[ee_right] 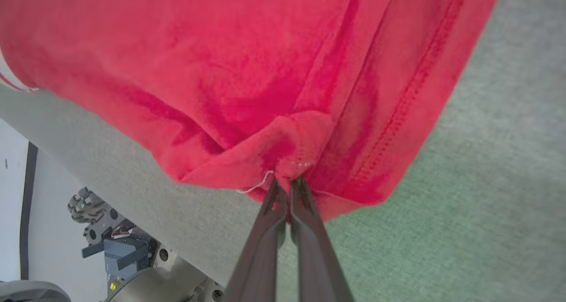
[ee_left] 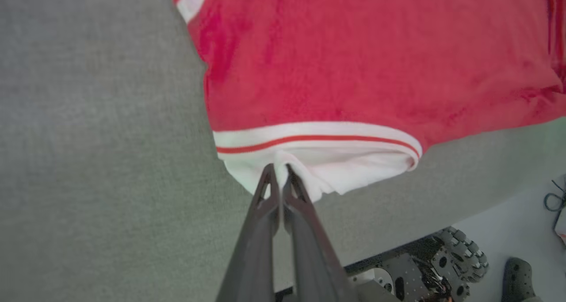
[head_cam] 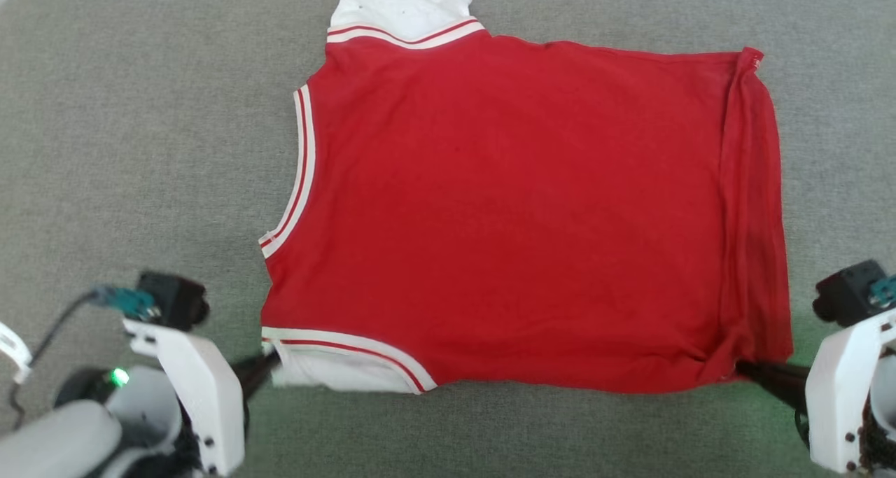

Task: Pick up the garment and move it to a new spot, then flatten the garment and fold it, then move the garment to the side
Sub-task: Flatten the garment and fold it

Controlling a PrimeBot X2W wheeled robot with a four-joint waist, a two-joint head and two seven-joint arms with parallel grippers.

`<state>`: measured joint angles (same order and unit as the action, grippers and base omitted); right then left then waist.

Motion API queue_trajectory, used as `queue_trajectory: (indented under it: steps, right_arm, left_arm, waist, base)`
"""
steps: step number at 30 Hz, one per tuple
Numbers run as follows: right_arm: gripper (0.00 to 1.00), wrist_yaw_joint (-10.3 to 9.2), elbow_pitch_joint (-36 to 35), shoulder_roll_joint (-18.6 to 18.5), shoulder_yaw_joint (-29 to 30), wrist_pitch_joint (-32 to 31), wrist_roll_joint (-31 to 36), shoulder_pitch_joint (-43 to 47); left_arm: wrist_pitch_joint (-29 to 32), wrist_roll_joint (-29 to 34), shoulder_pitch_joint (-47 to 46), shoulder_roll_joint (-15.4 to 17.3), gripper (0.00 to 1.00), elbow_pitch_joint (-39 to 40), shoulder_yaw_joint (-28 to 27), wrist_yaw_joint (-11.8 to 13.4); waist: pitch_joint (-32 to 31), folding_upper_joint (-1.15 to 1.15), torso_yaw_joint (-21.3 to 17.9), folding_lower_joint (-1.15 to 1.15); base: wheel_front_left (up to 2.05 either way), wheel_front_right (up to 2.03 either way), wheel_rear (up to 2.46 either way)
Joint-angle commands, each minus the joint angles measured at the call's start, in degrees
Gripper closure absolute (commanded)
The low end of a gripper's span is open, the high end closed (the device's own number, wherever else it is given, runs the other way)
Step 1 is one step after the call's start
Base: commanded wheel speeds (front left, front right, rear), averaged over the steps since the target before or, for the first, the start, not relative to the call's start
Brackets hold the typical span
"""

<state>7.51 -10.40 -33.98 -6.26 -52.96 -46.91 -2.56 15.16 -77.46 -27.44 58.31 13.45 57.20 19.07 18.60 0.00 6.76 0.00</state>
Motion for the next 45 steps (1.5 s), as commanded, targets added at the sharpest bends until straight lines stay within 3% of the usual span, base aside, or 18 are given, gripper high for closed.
queue_trajectory:
  steps: [1,7,12,14,19,30,35,36,37,38,39,40,41,45]
  right_arm:
    - [1.0,-0.05,-0.84,0.72,0.88,-0.19,0.57,0.44]
    - [1.0,-0.05,-4.6,4.55,4.61,0.91,3.58,-2.79]
    - [1.0,-0.05,-2.96,7.3,5.32,2.32,6.76,-8.47]
    - [1.0,-0.05,-1.58,6.71,4.4,3.01,8.97,-11.93]
    - [1.0,-0.05,5.58,6.98,2.2,5.36,11.66,-20.69]
    - [1.0,-0.05,25.33,8.65,-5.72,11.27,13.49,-34.85]
    - [1.0,-0.05,31.79,9.25,-9.47,13.86,12.87,-37.93]
    - [1.0,-0.05,32.8,9.3,-10.18,14.22,12.59,-38.44]
    - [0.96,-0.05,33.62,9.22,-10.88,14.55,12.5,-38.91]
    - [0.96,-0.05,33.62,9.22,-10.88,14.55,12.5,-38.91]
    - [0.75,-0.05,34.57,9.13,-11.39,14.83,12.36,-39.38]
    - [0.51,-0.05,35.28,9.05,-11.67,15.01,12.15,-39.71]
    - [0.0,-0.06,35.71,8.75,-12.02,15.45,12.25,-39.99]
    - [0.0,-0.08,35.57,7.73,-12.01,18.65,11.58,-40.92]
  left_arm:
    - [-0.24,1.01,-1.19,0.6,1.0,0.24,-0.48,-0.26]
    - [-0.21,4.15,-6.98,2.14,1.0,1.17,-3.23,-0.47]
    - [0.66,7.24,-13.11,1.45,1.0,-1.44,-4.83,-2.76]
    - [1.52,8.18,-15.51,0.33,1.0,-3.58,-4.99,-4.12]
    - [3.2,9.39,-22.1,-4.41,1.0,-12.29,-5.08,-8.5]
    - [6.44,9.24,-31.91,-17.72,1.0,-40.39,-2.64,-19.48]
    - [7.34,7.83,-33.42,-21.92,1.0,-50.61,-2.21,-22.52]
    - [7.44,7.42,-33.54,-22.66,0.92,-52.4,-2.15,-23.01]
    - [7.44,7.37,-33.74,-23.3,0.68,-53.89,-2.07,-23.48]
    - [7.44,7.37,-33.74,-23.3,0.68,-53.89,-2.07,-23.48]
    - [7.21,7.69,-33.92,-23.67,0.52,-55.06,-2.02,-23.9]
    - [7.08,7.34,-33.95,-24.06,0.08,-56.41,-2.21,-24.16]
    - [7.2,6.76,-33.98,-24.47,0.0,-57.52,-2.45,-24.33]
    - [6.42,6.39,-35.03,-24.49,0.0,-59.52,-3.02,-25.12]
  waist:
    - [-0.07,0.0,-0.21,0.0]
    - [-0.04,0.0,-1.1,0.0]
    - [0.6,0.0,-1.74,0.0]
    - [1.08,0.0,-1.86,0.0]
    - [2.67,0.0,-1.77,0.0]
    - [5.81,0.0,-1.95,0.0]
    - [6.48,0.0,-2.11,0.0]
    - [6.51,0.0,-2.17,0.0]
    - [6.49,0.0,-2.2,0.0]
    - [6.49,0.0,-2.2,0.0]
    - [6.44,0.0,-2.22,0.0]
    - [6.32,0.0,-2.2,0.0]
    - [6.17,0.0,-2.15,0.0]
    - [5.07,0.0,-1.83,0.0]
  base:
    - [0.0,0.0,0.0]
    - [0.0,0.0,0.0]
    - [0.0,0.0,0.0]
    - [0.0,0.0,0.0]
    - [0.0,0.0,0.0]
    - [0.0,0.0,0.0]
    - [0.0,0.0,0.0]
    - [0.0,0.0,0.0]
    - [0.0,0.0,0.0]
    - [0.0,0.0,0.0]
    - [0.0,0.0,0.0]
    - [0.0,0.0,0.0]
    - [0.0,0.0,0.0]
    - [0.0,0.0,0.0]
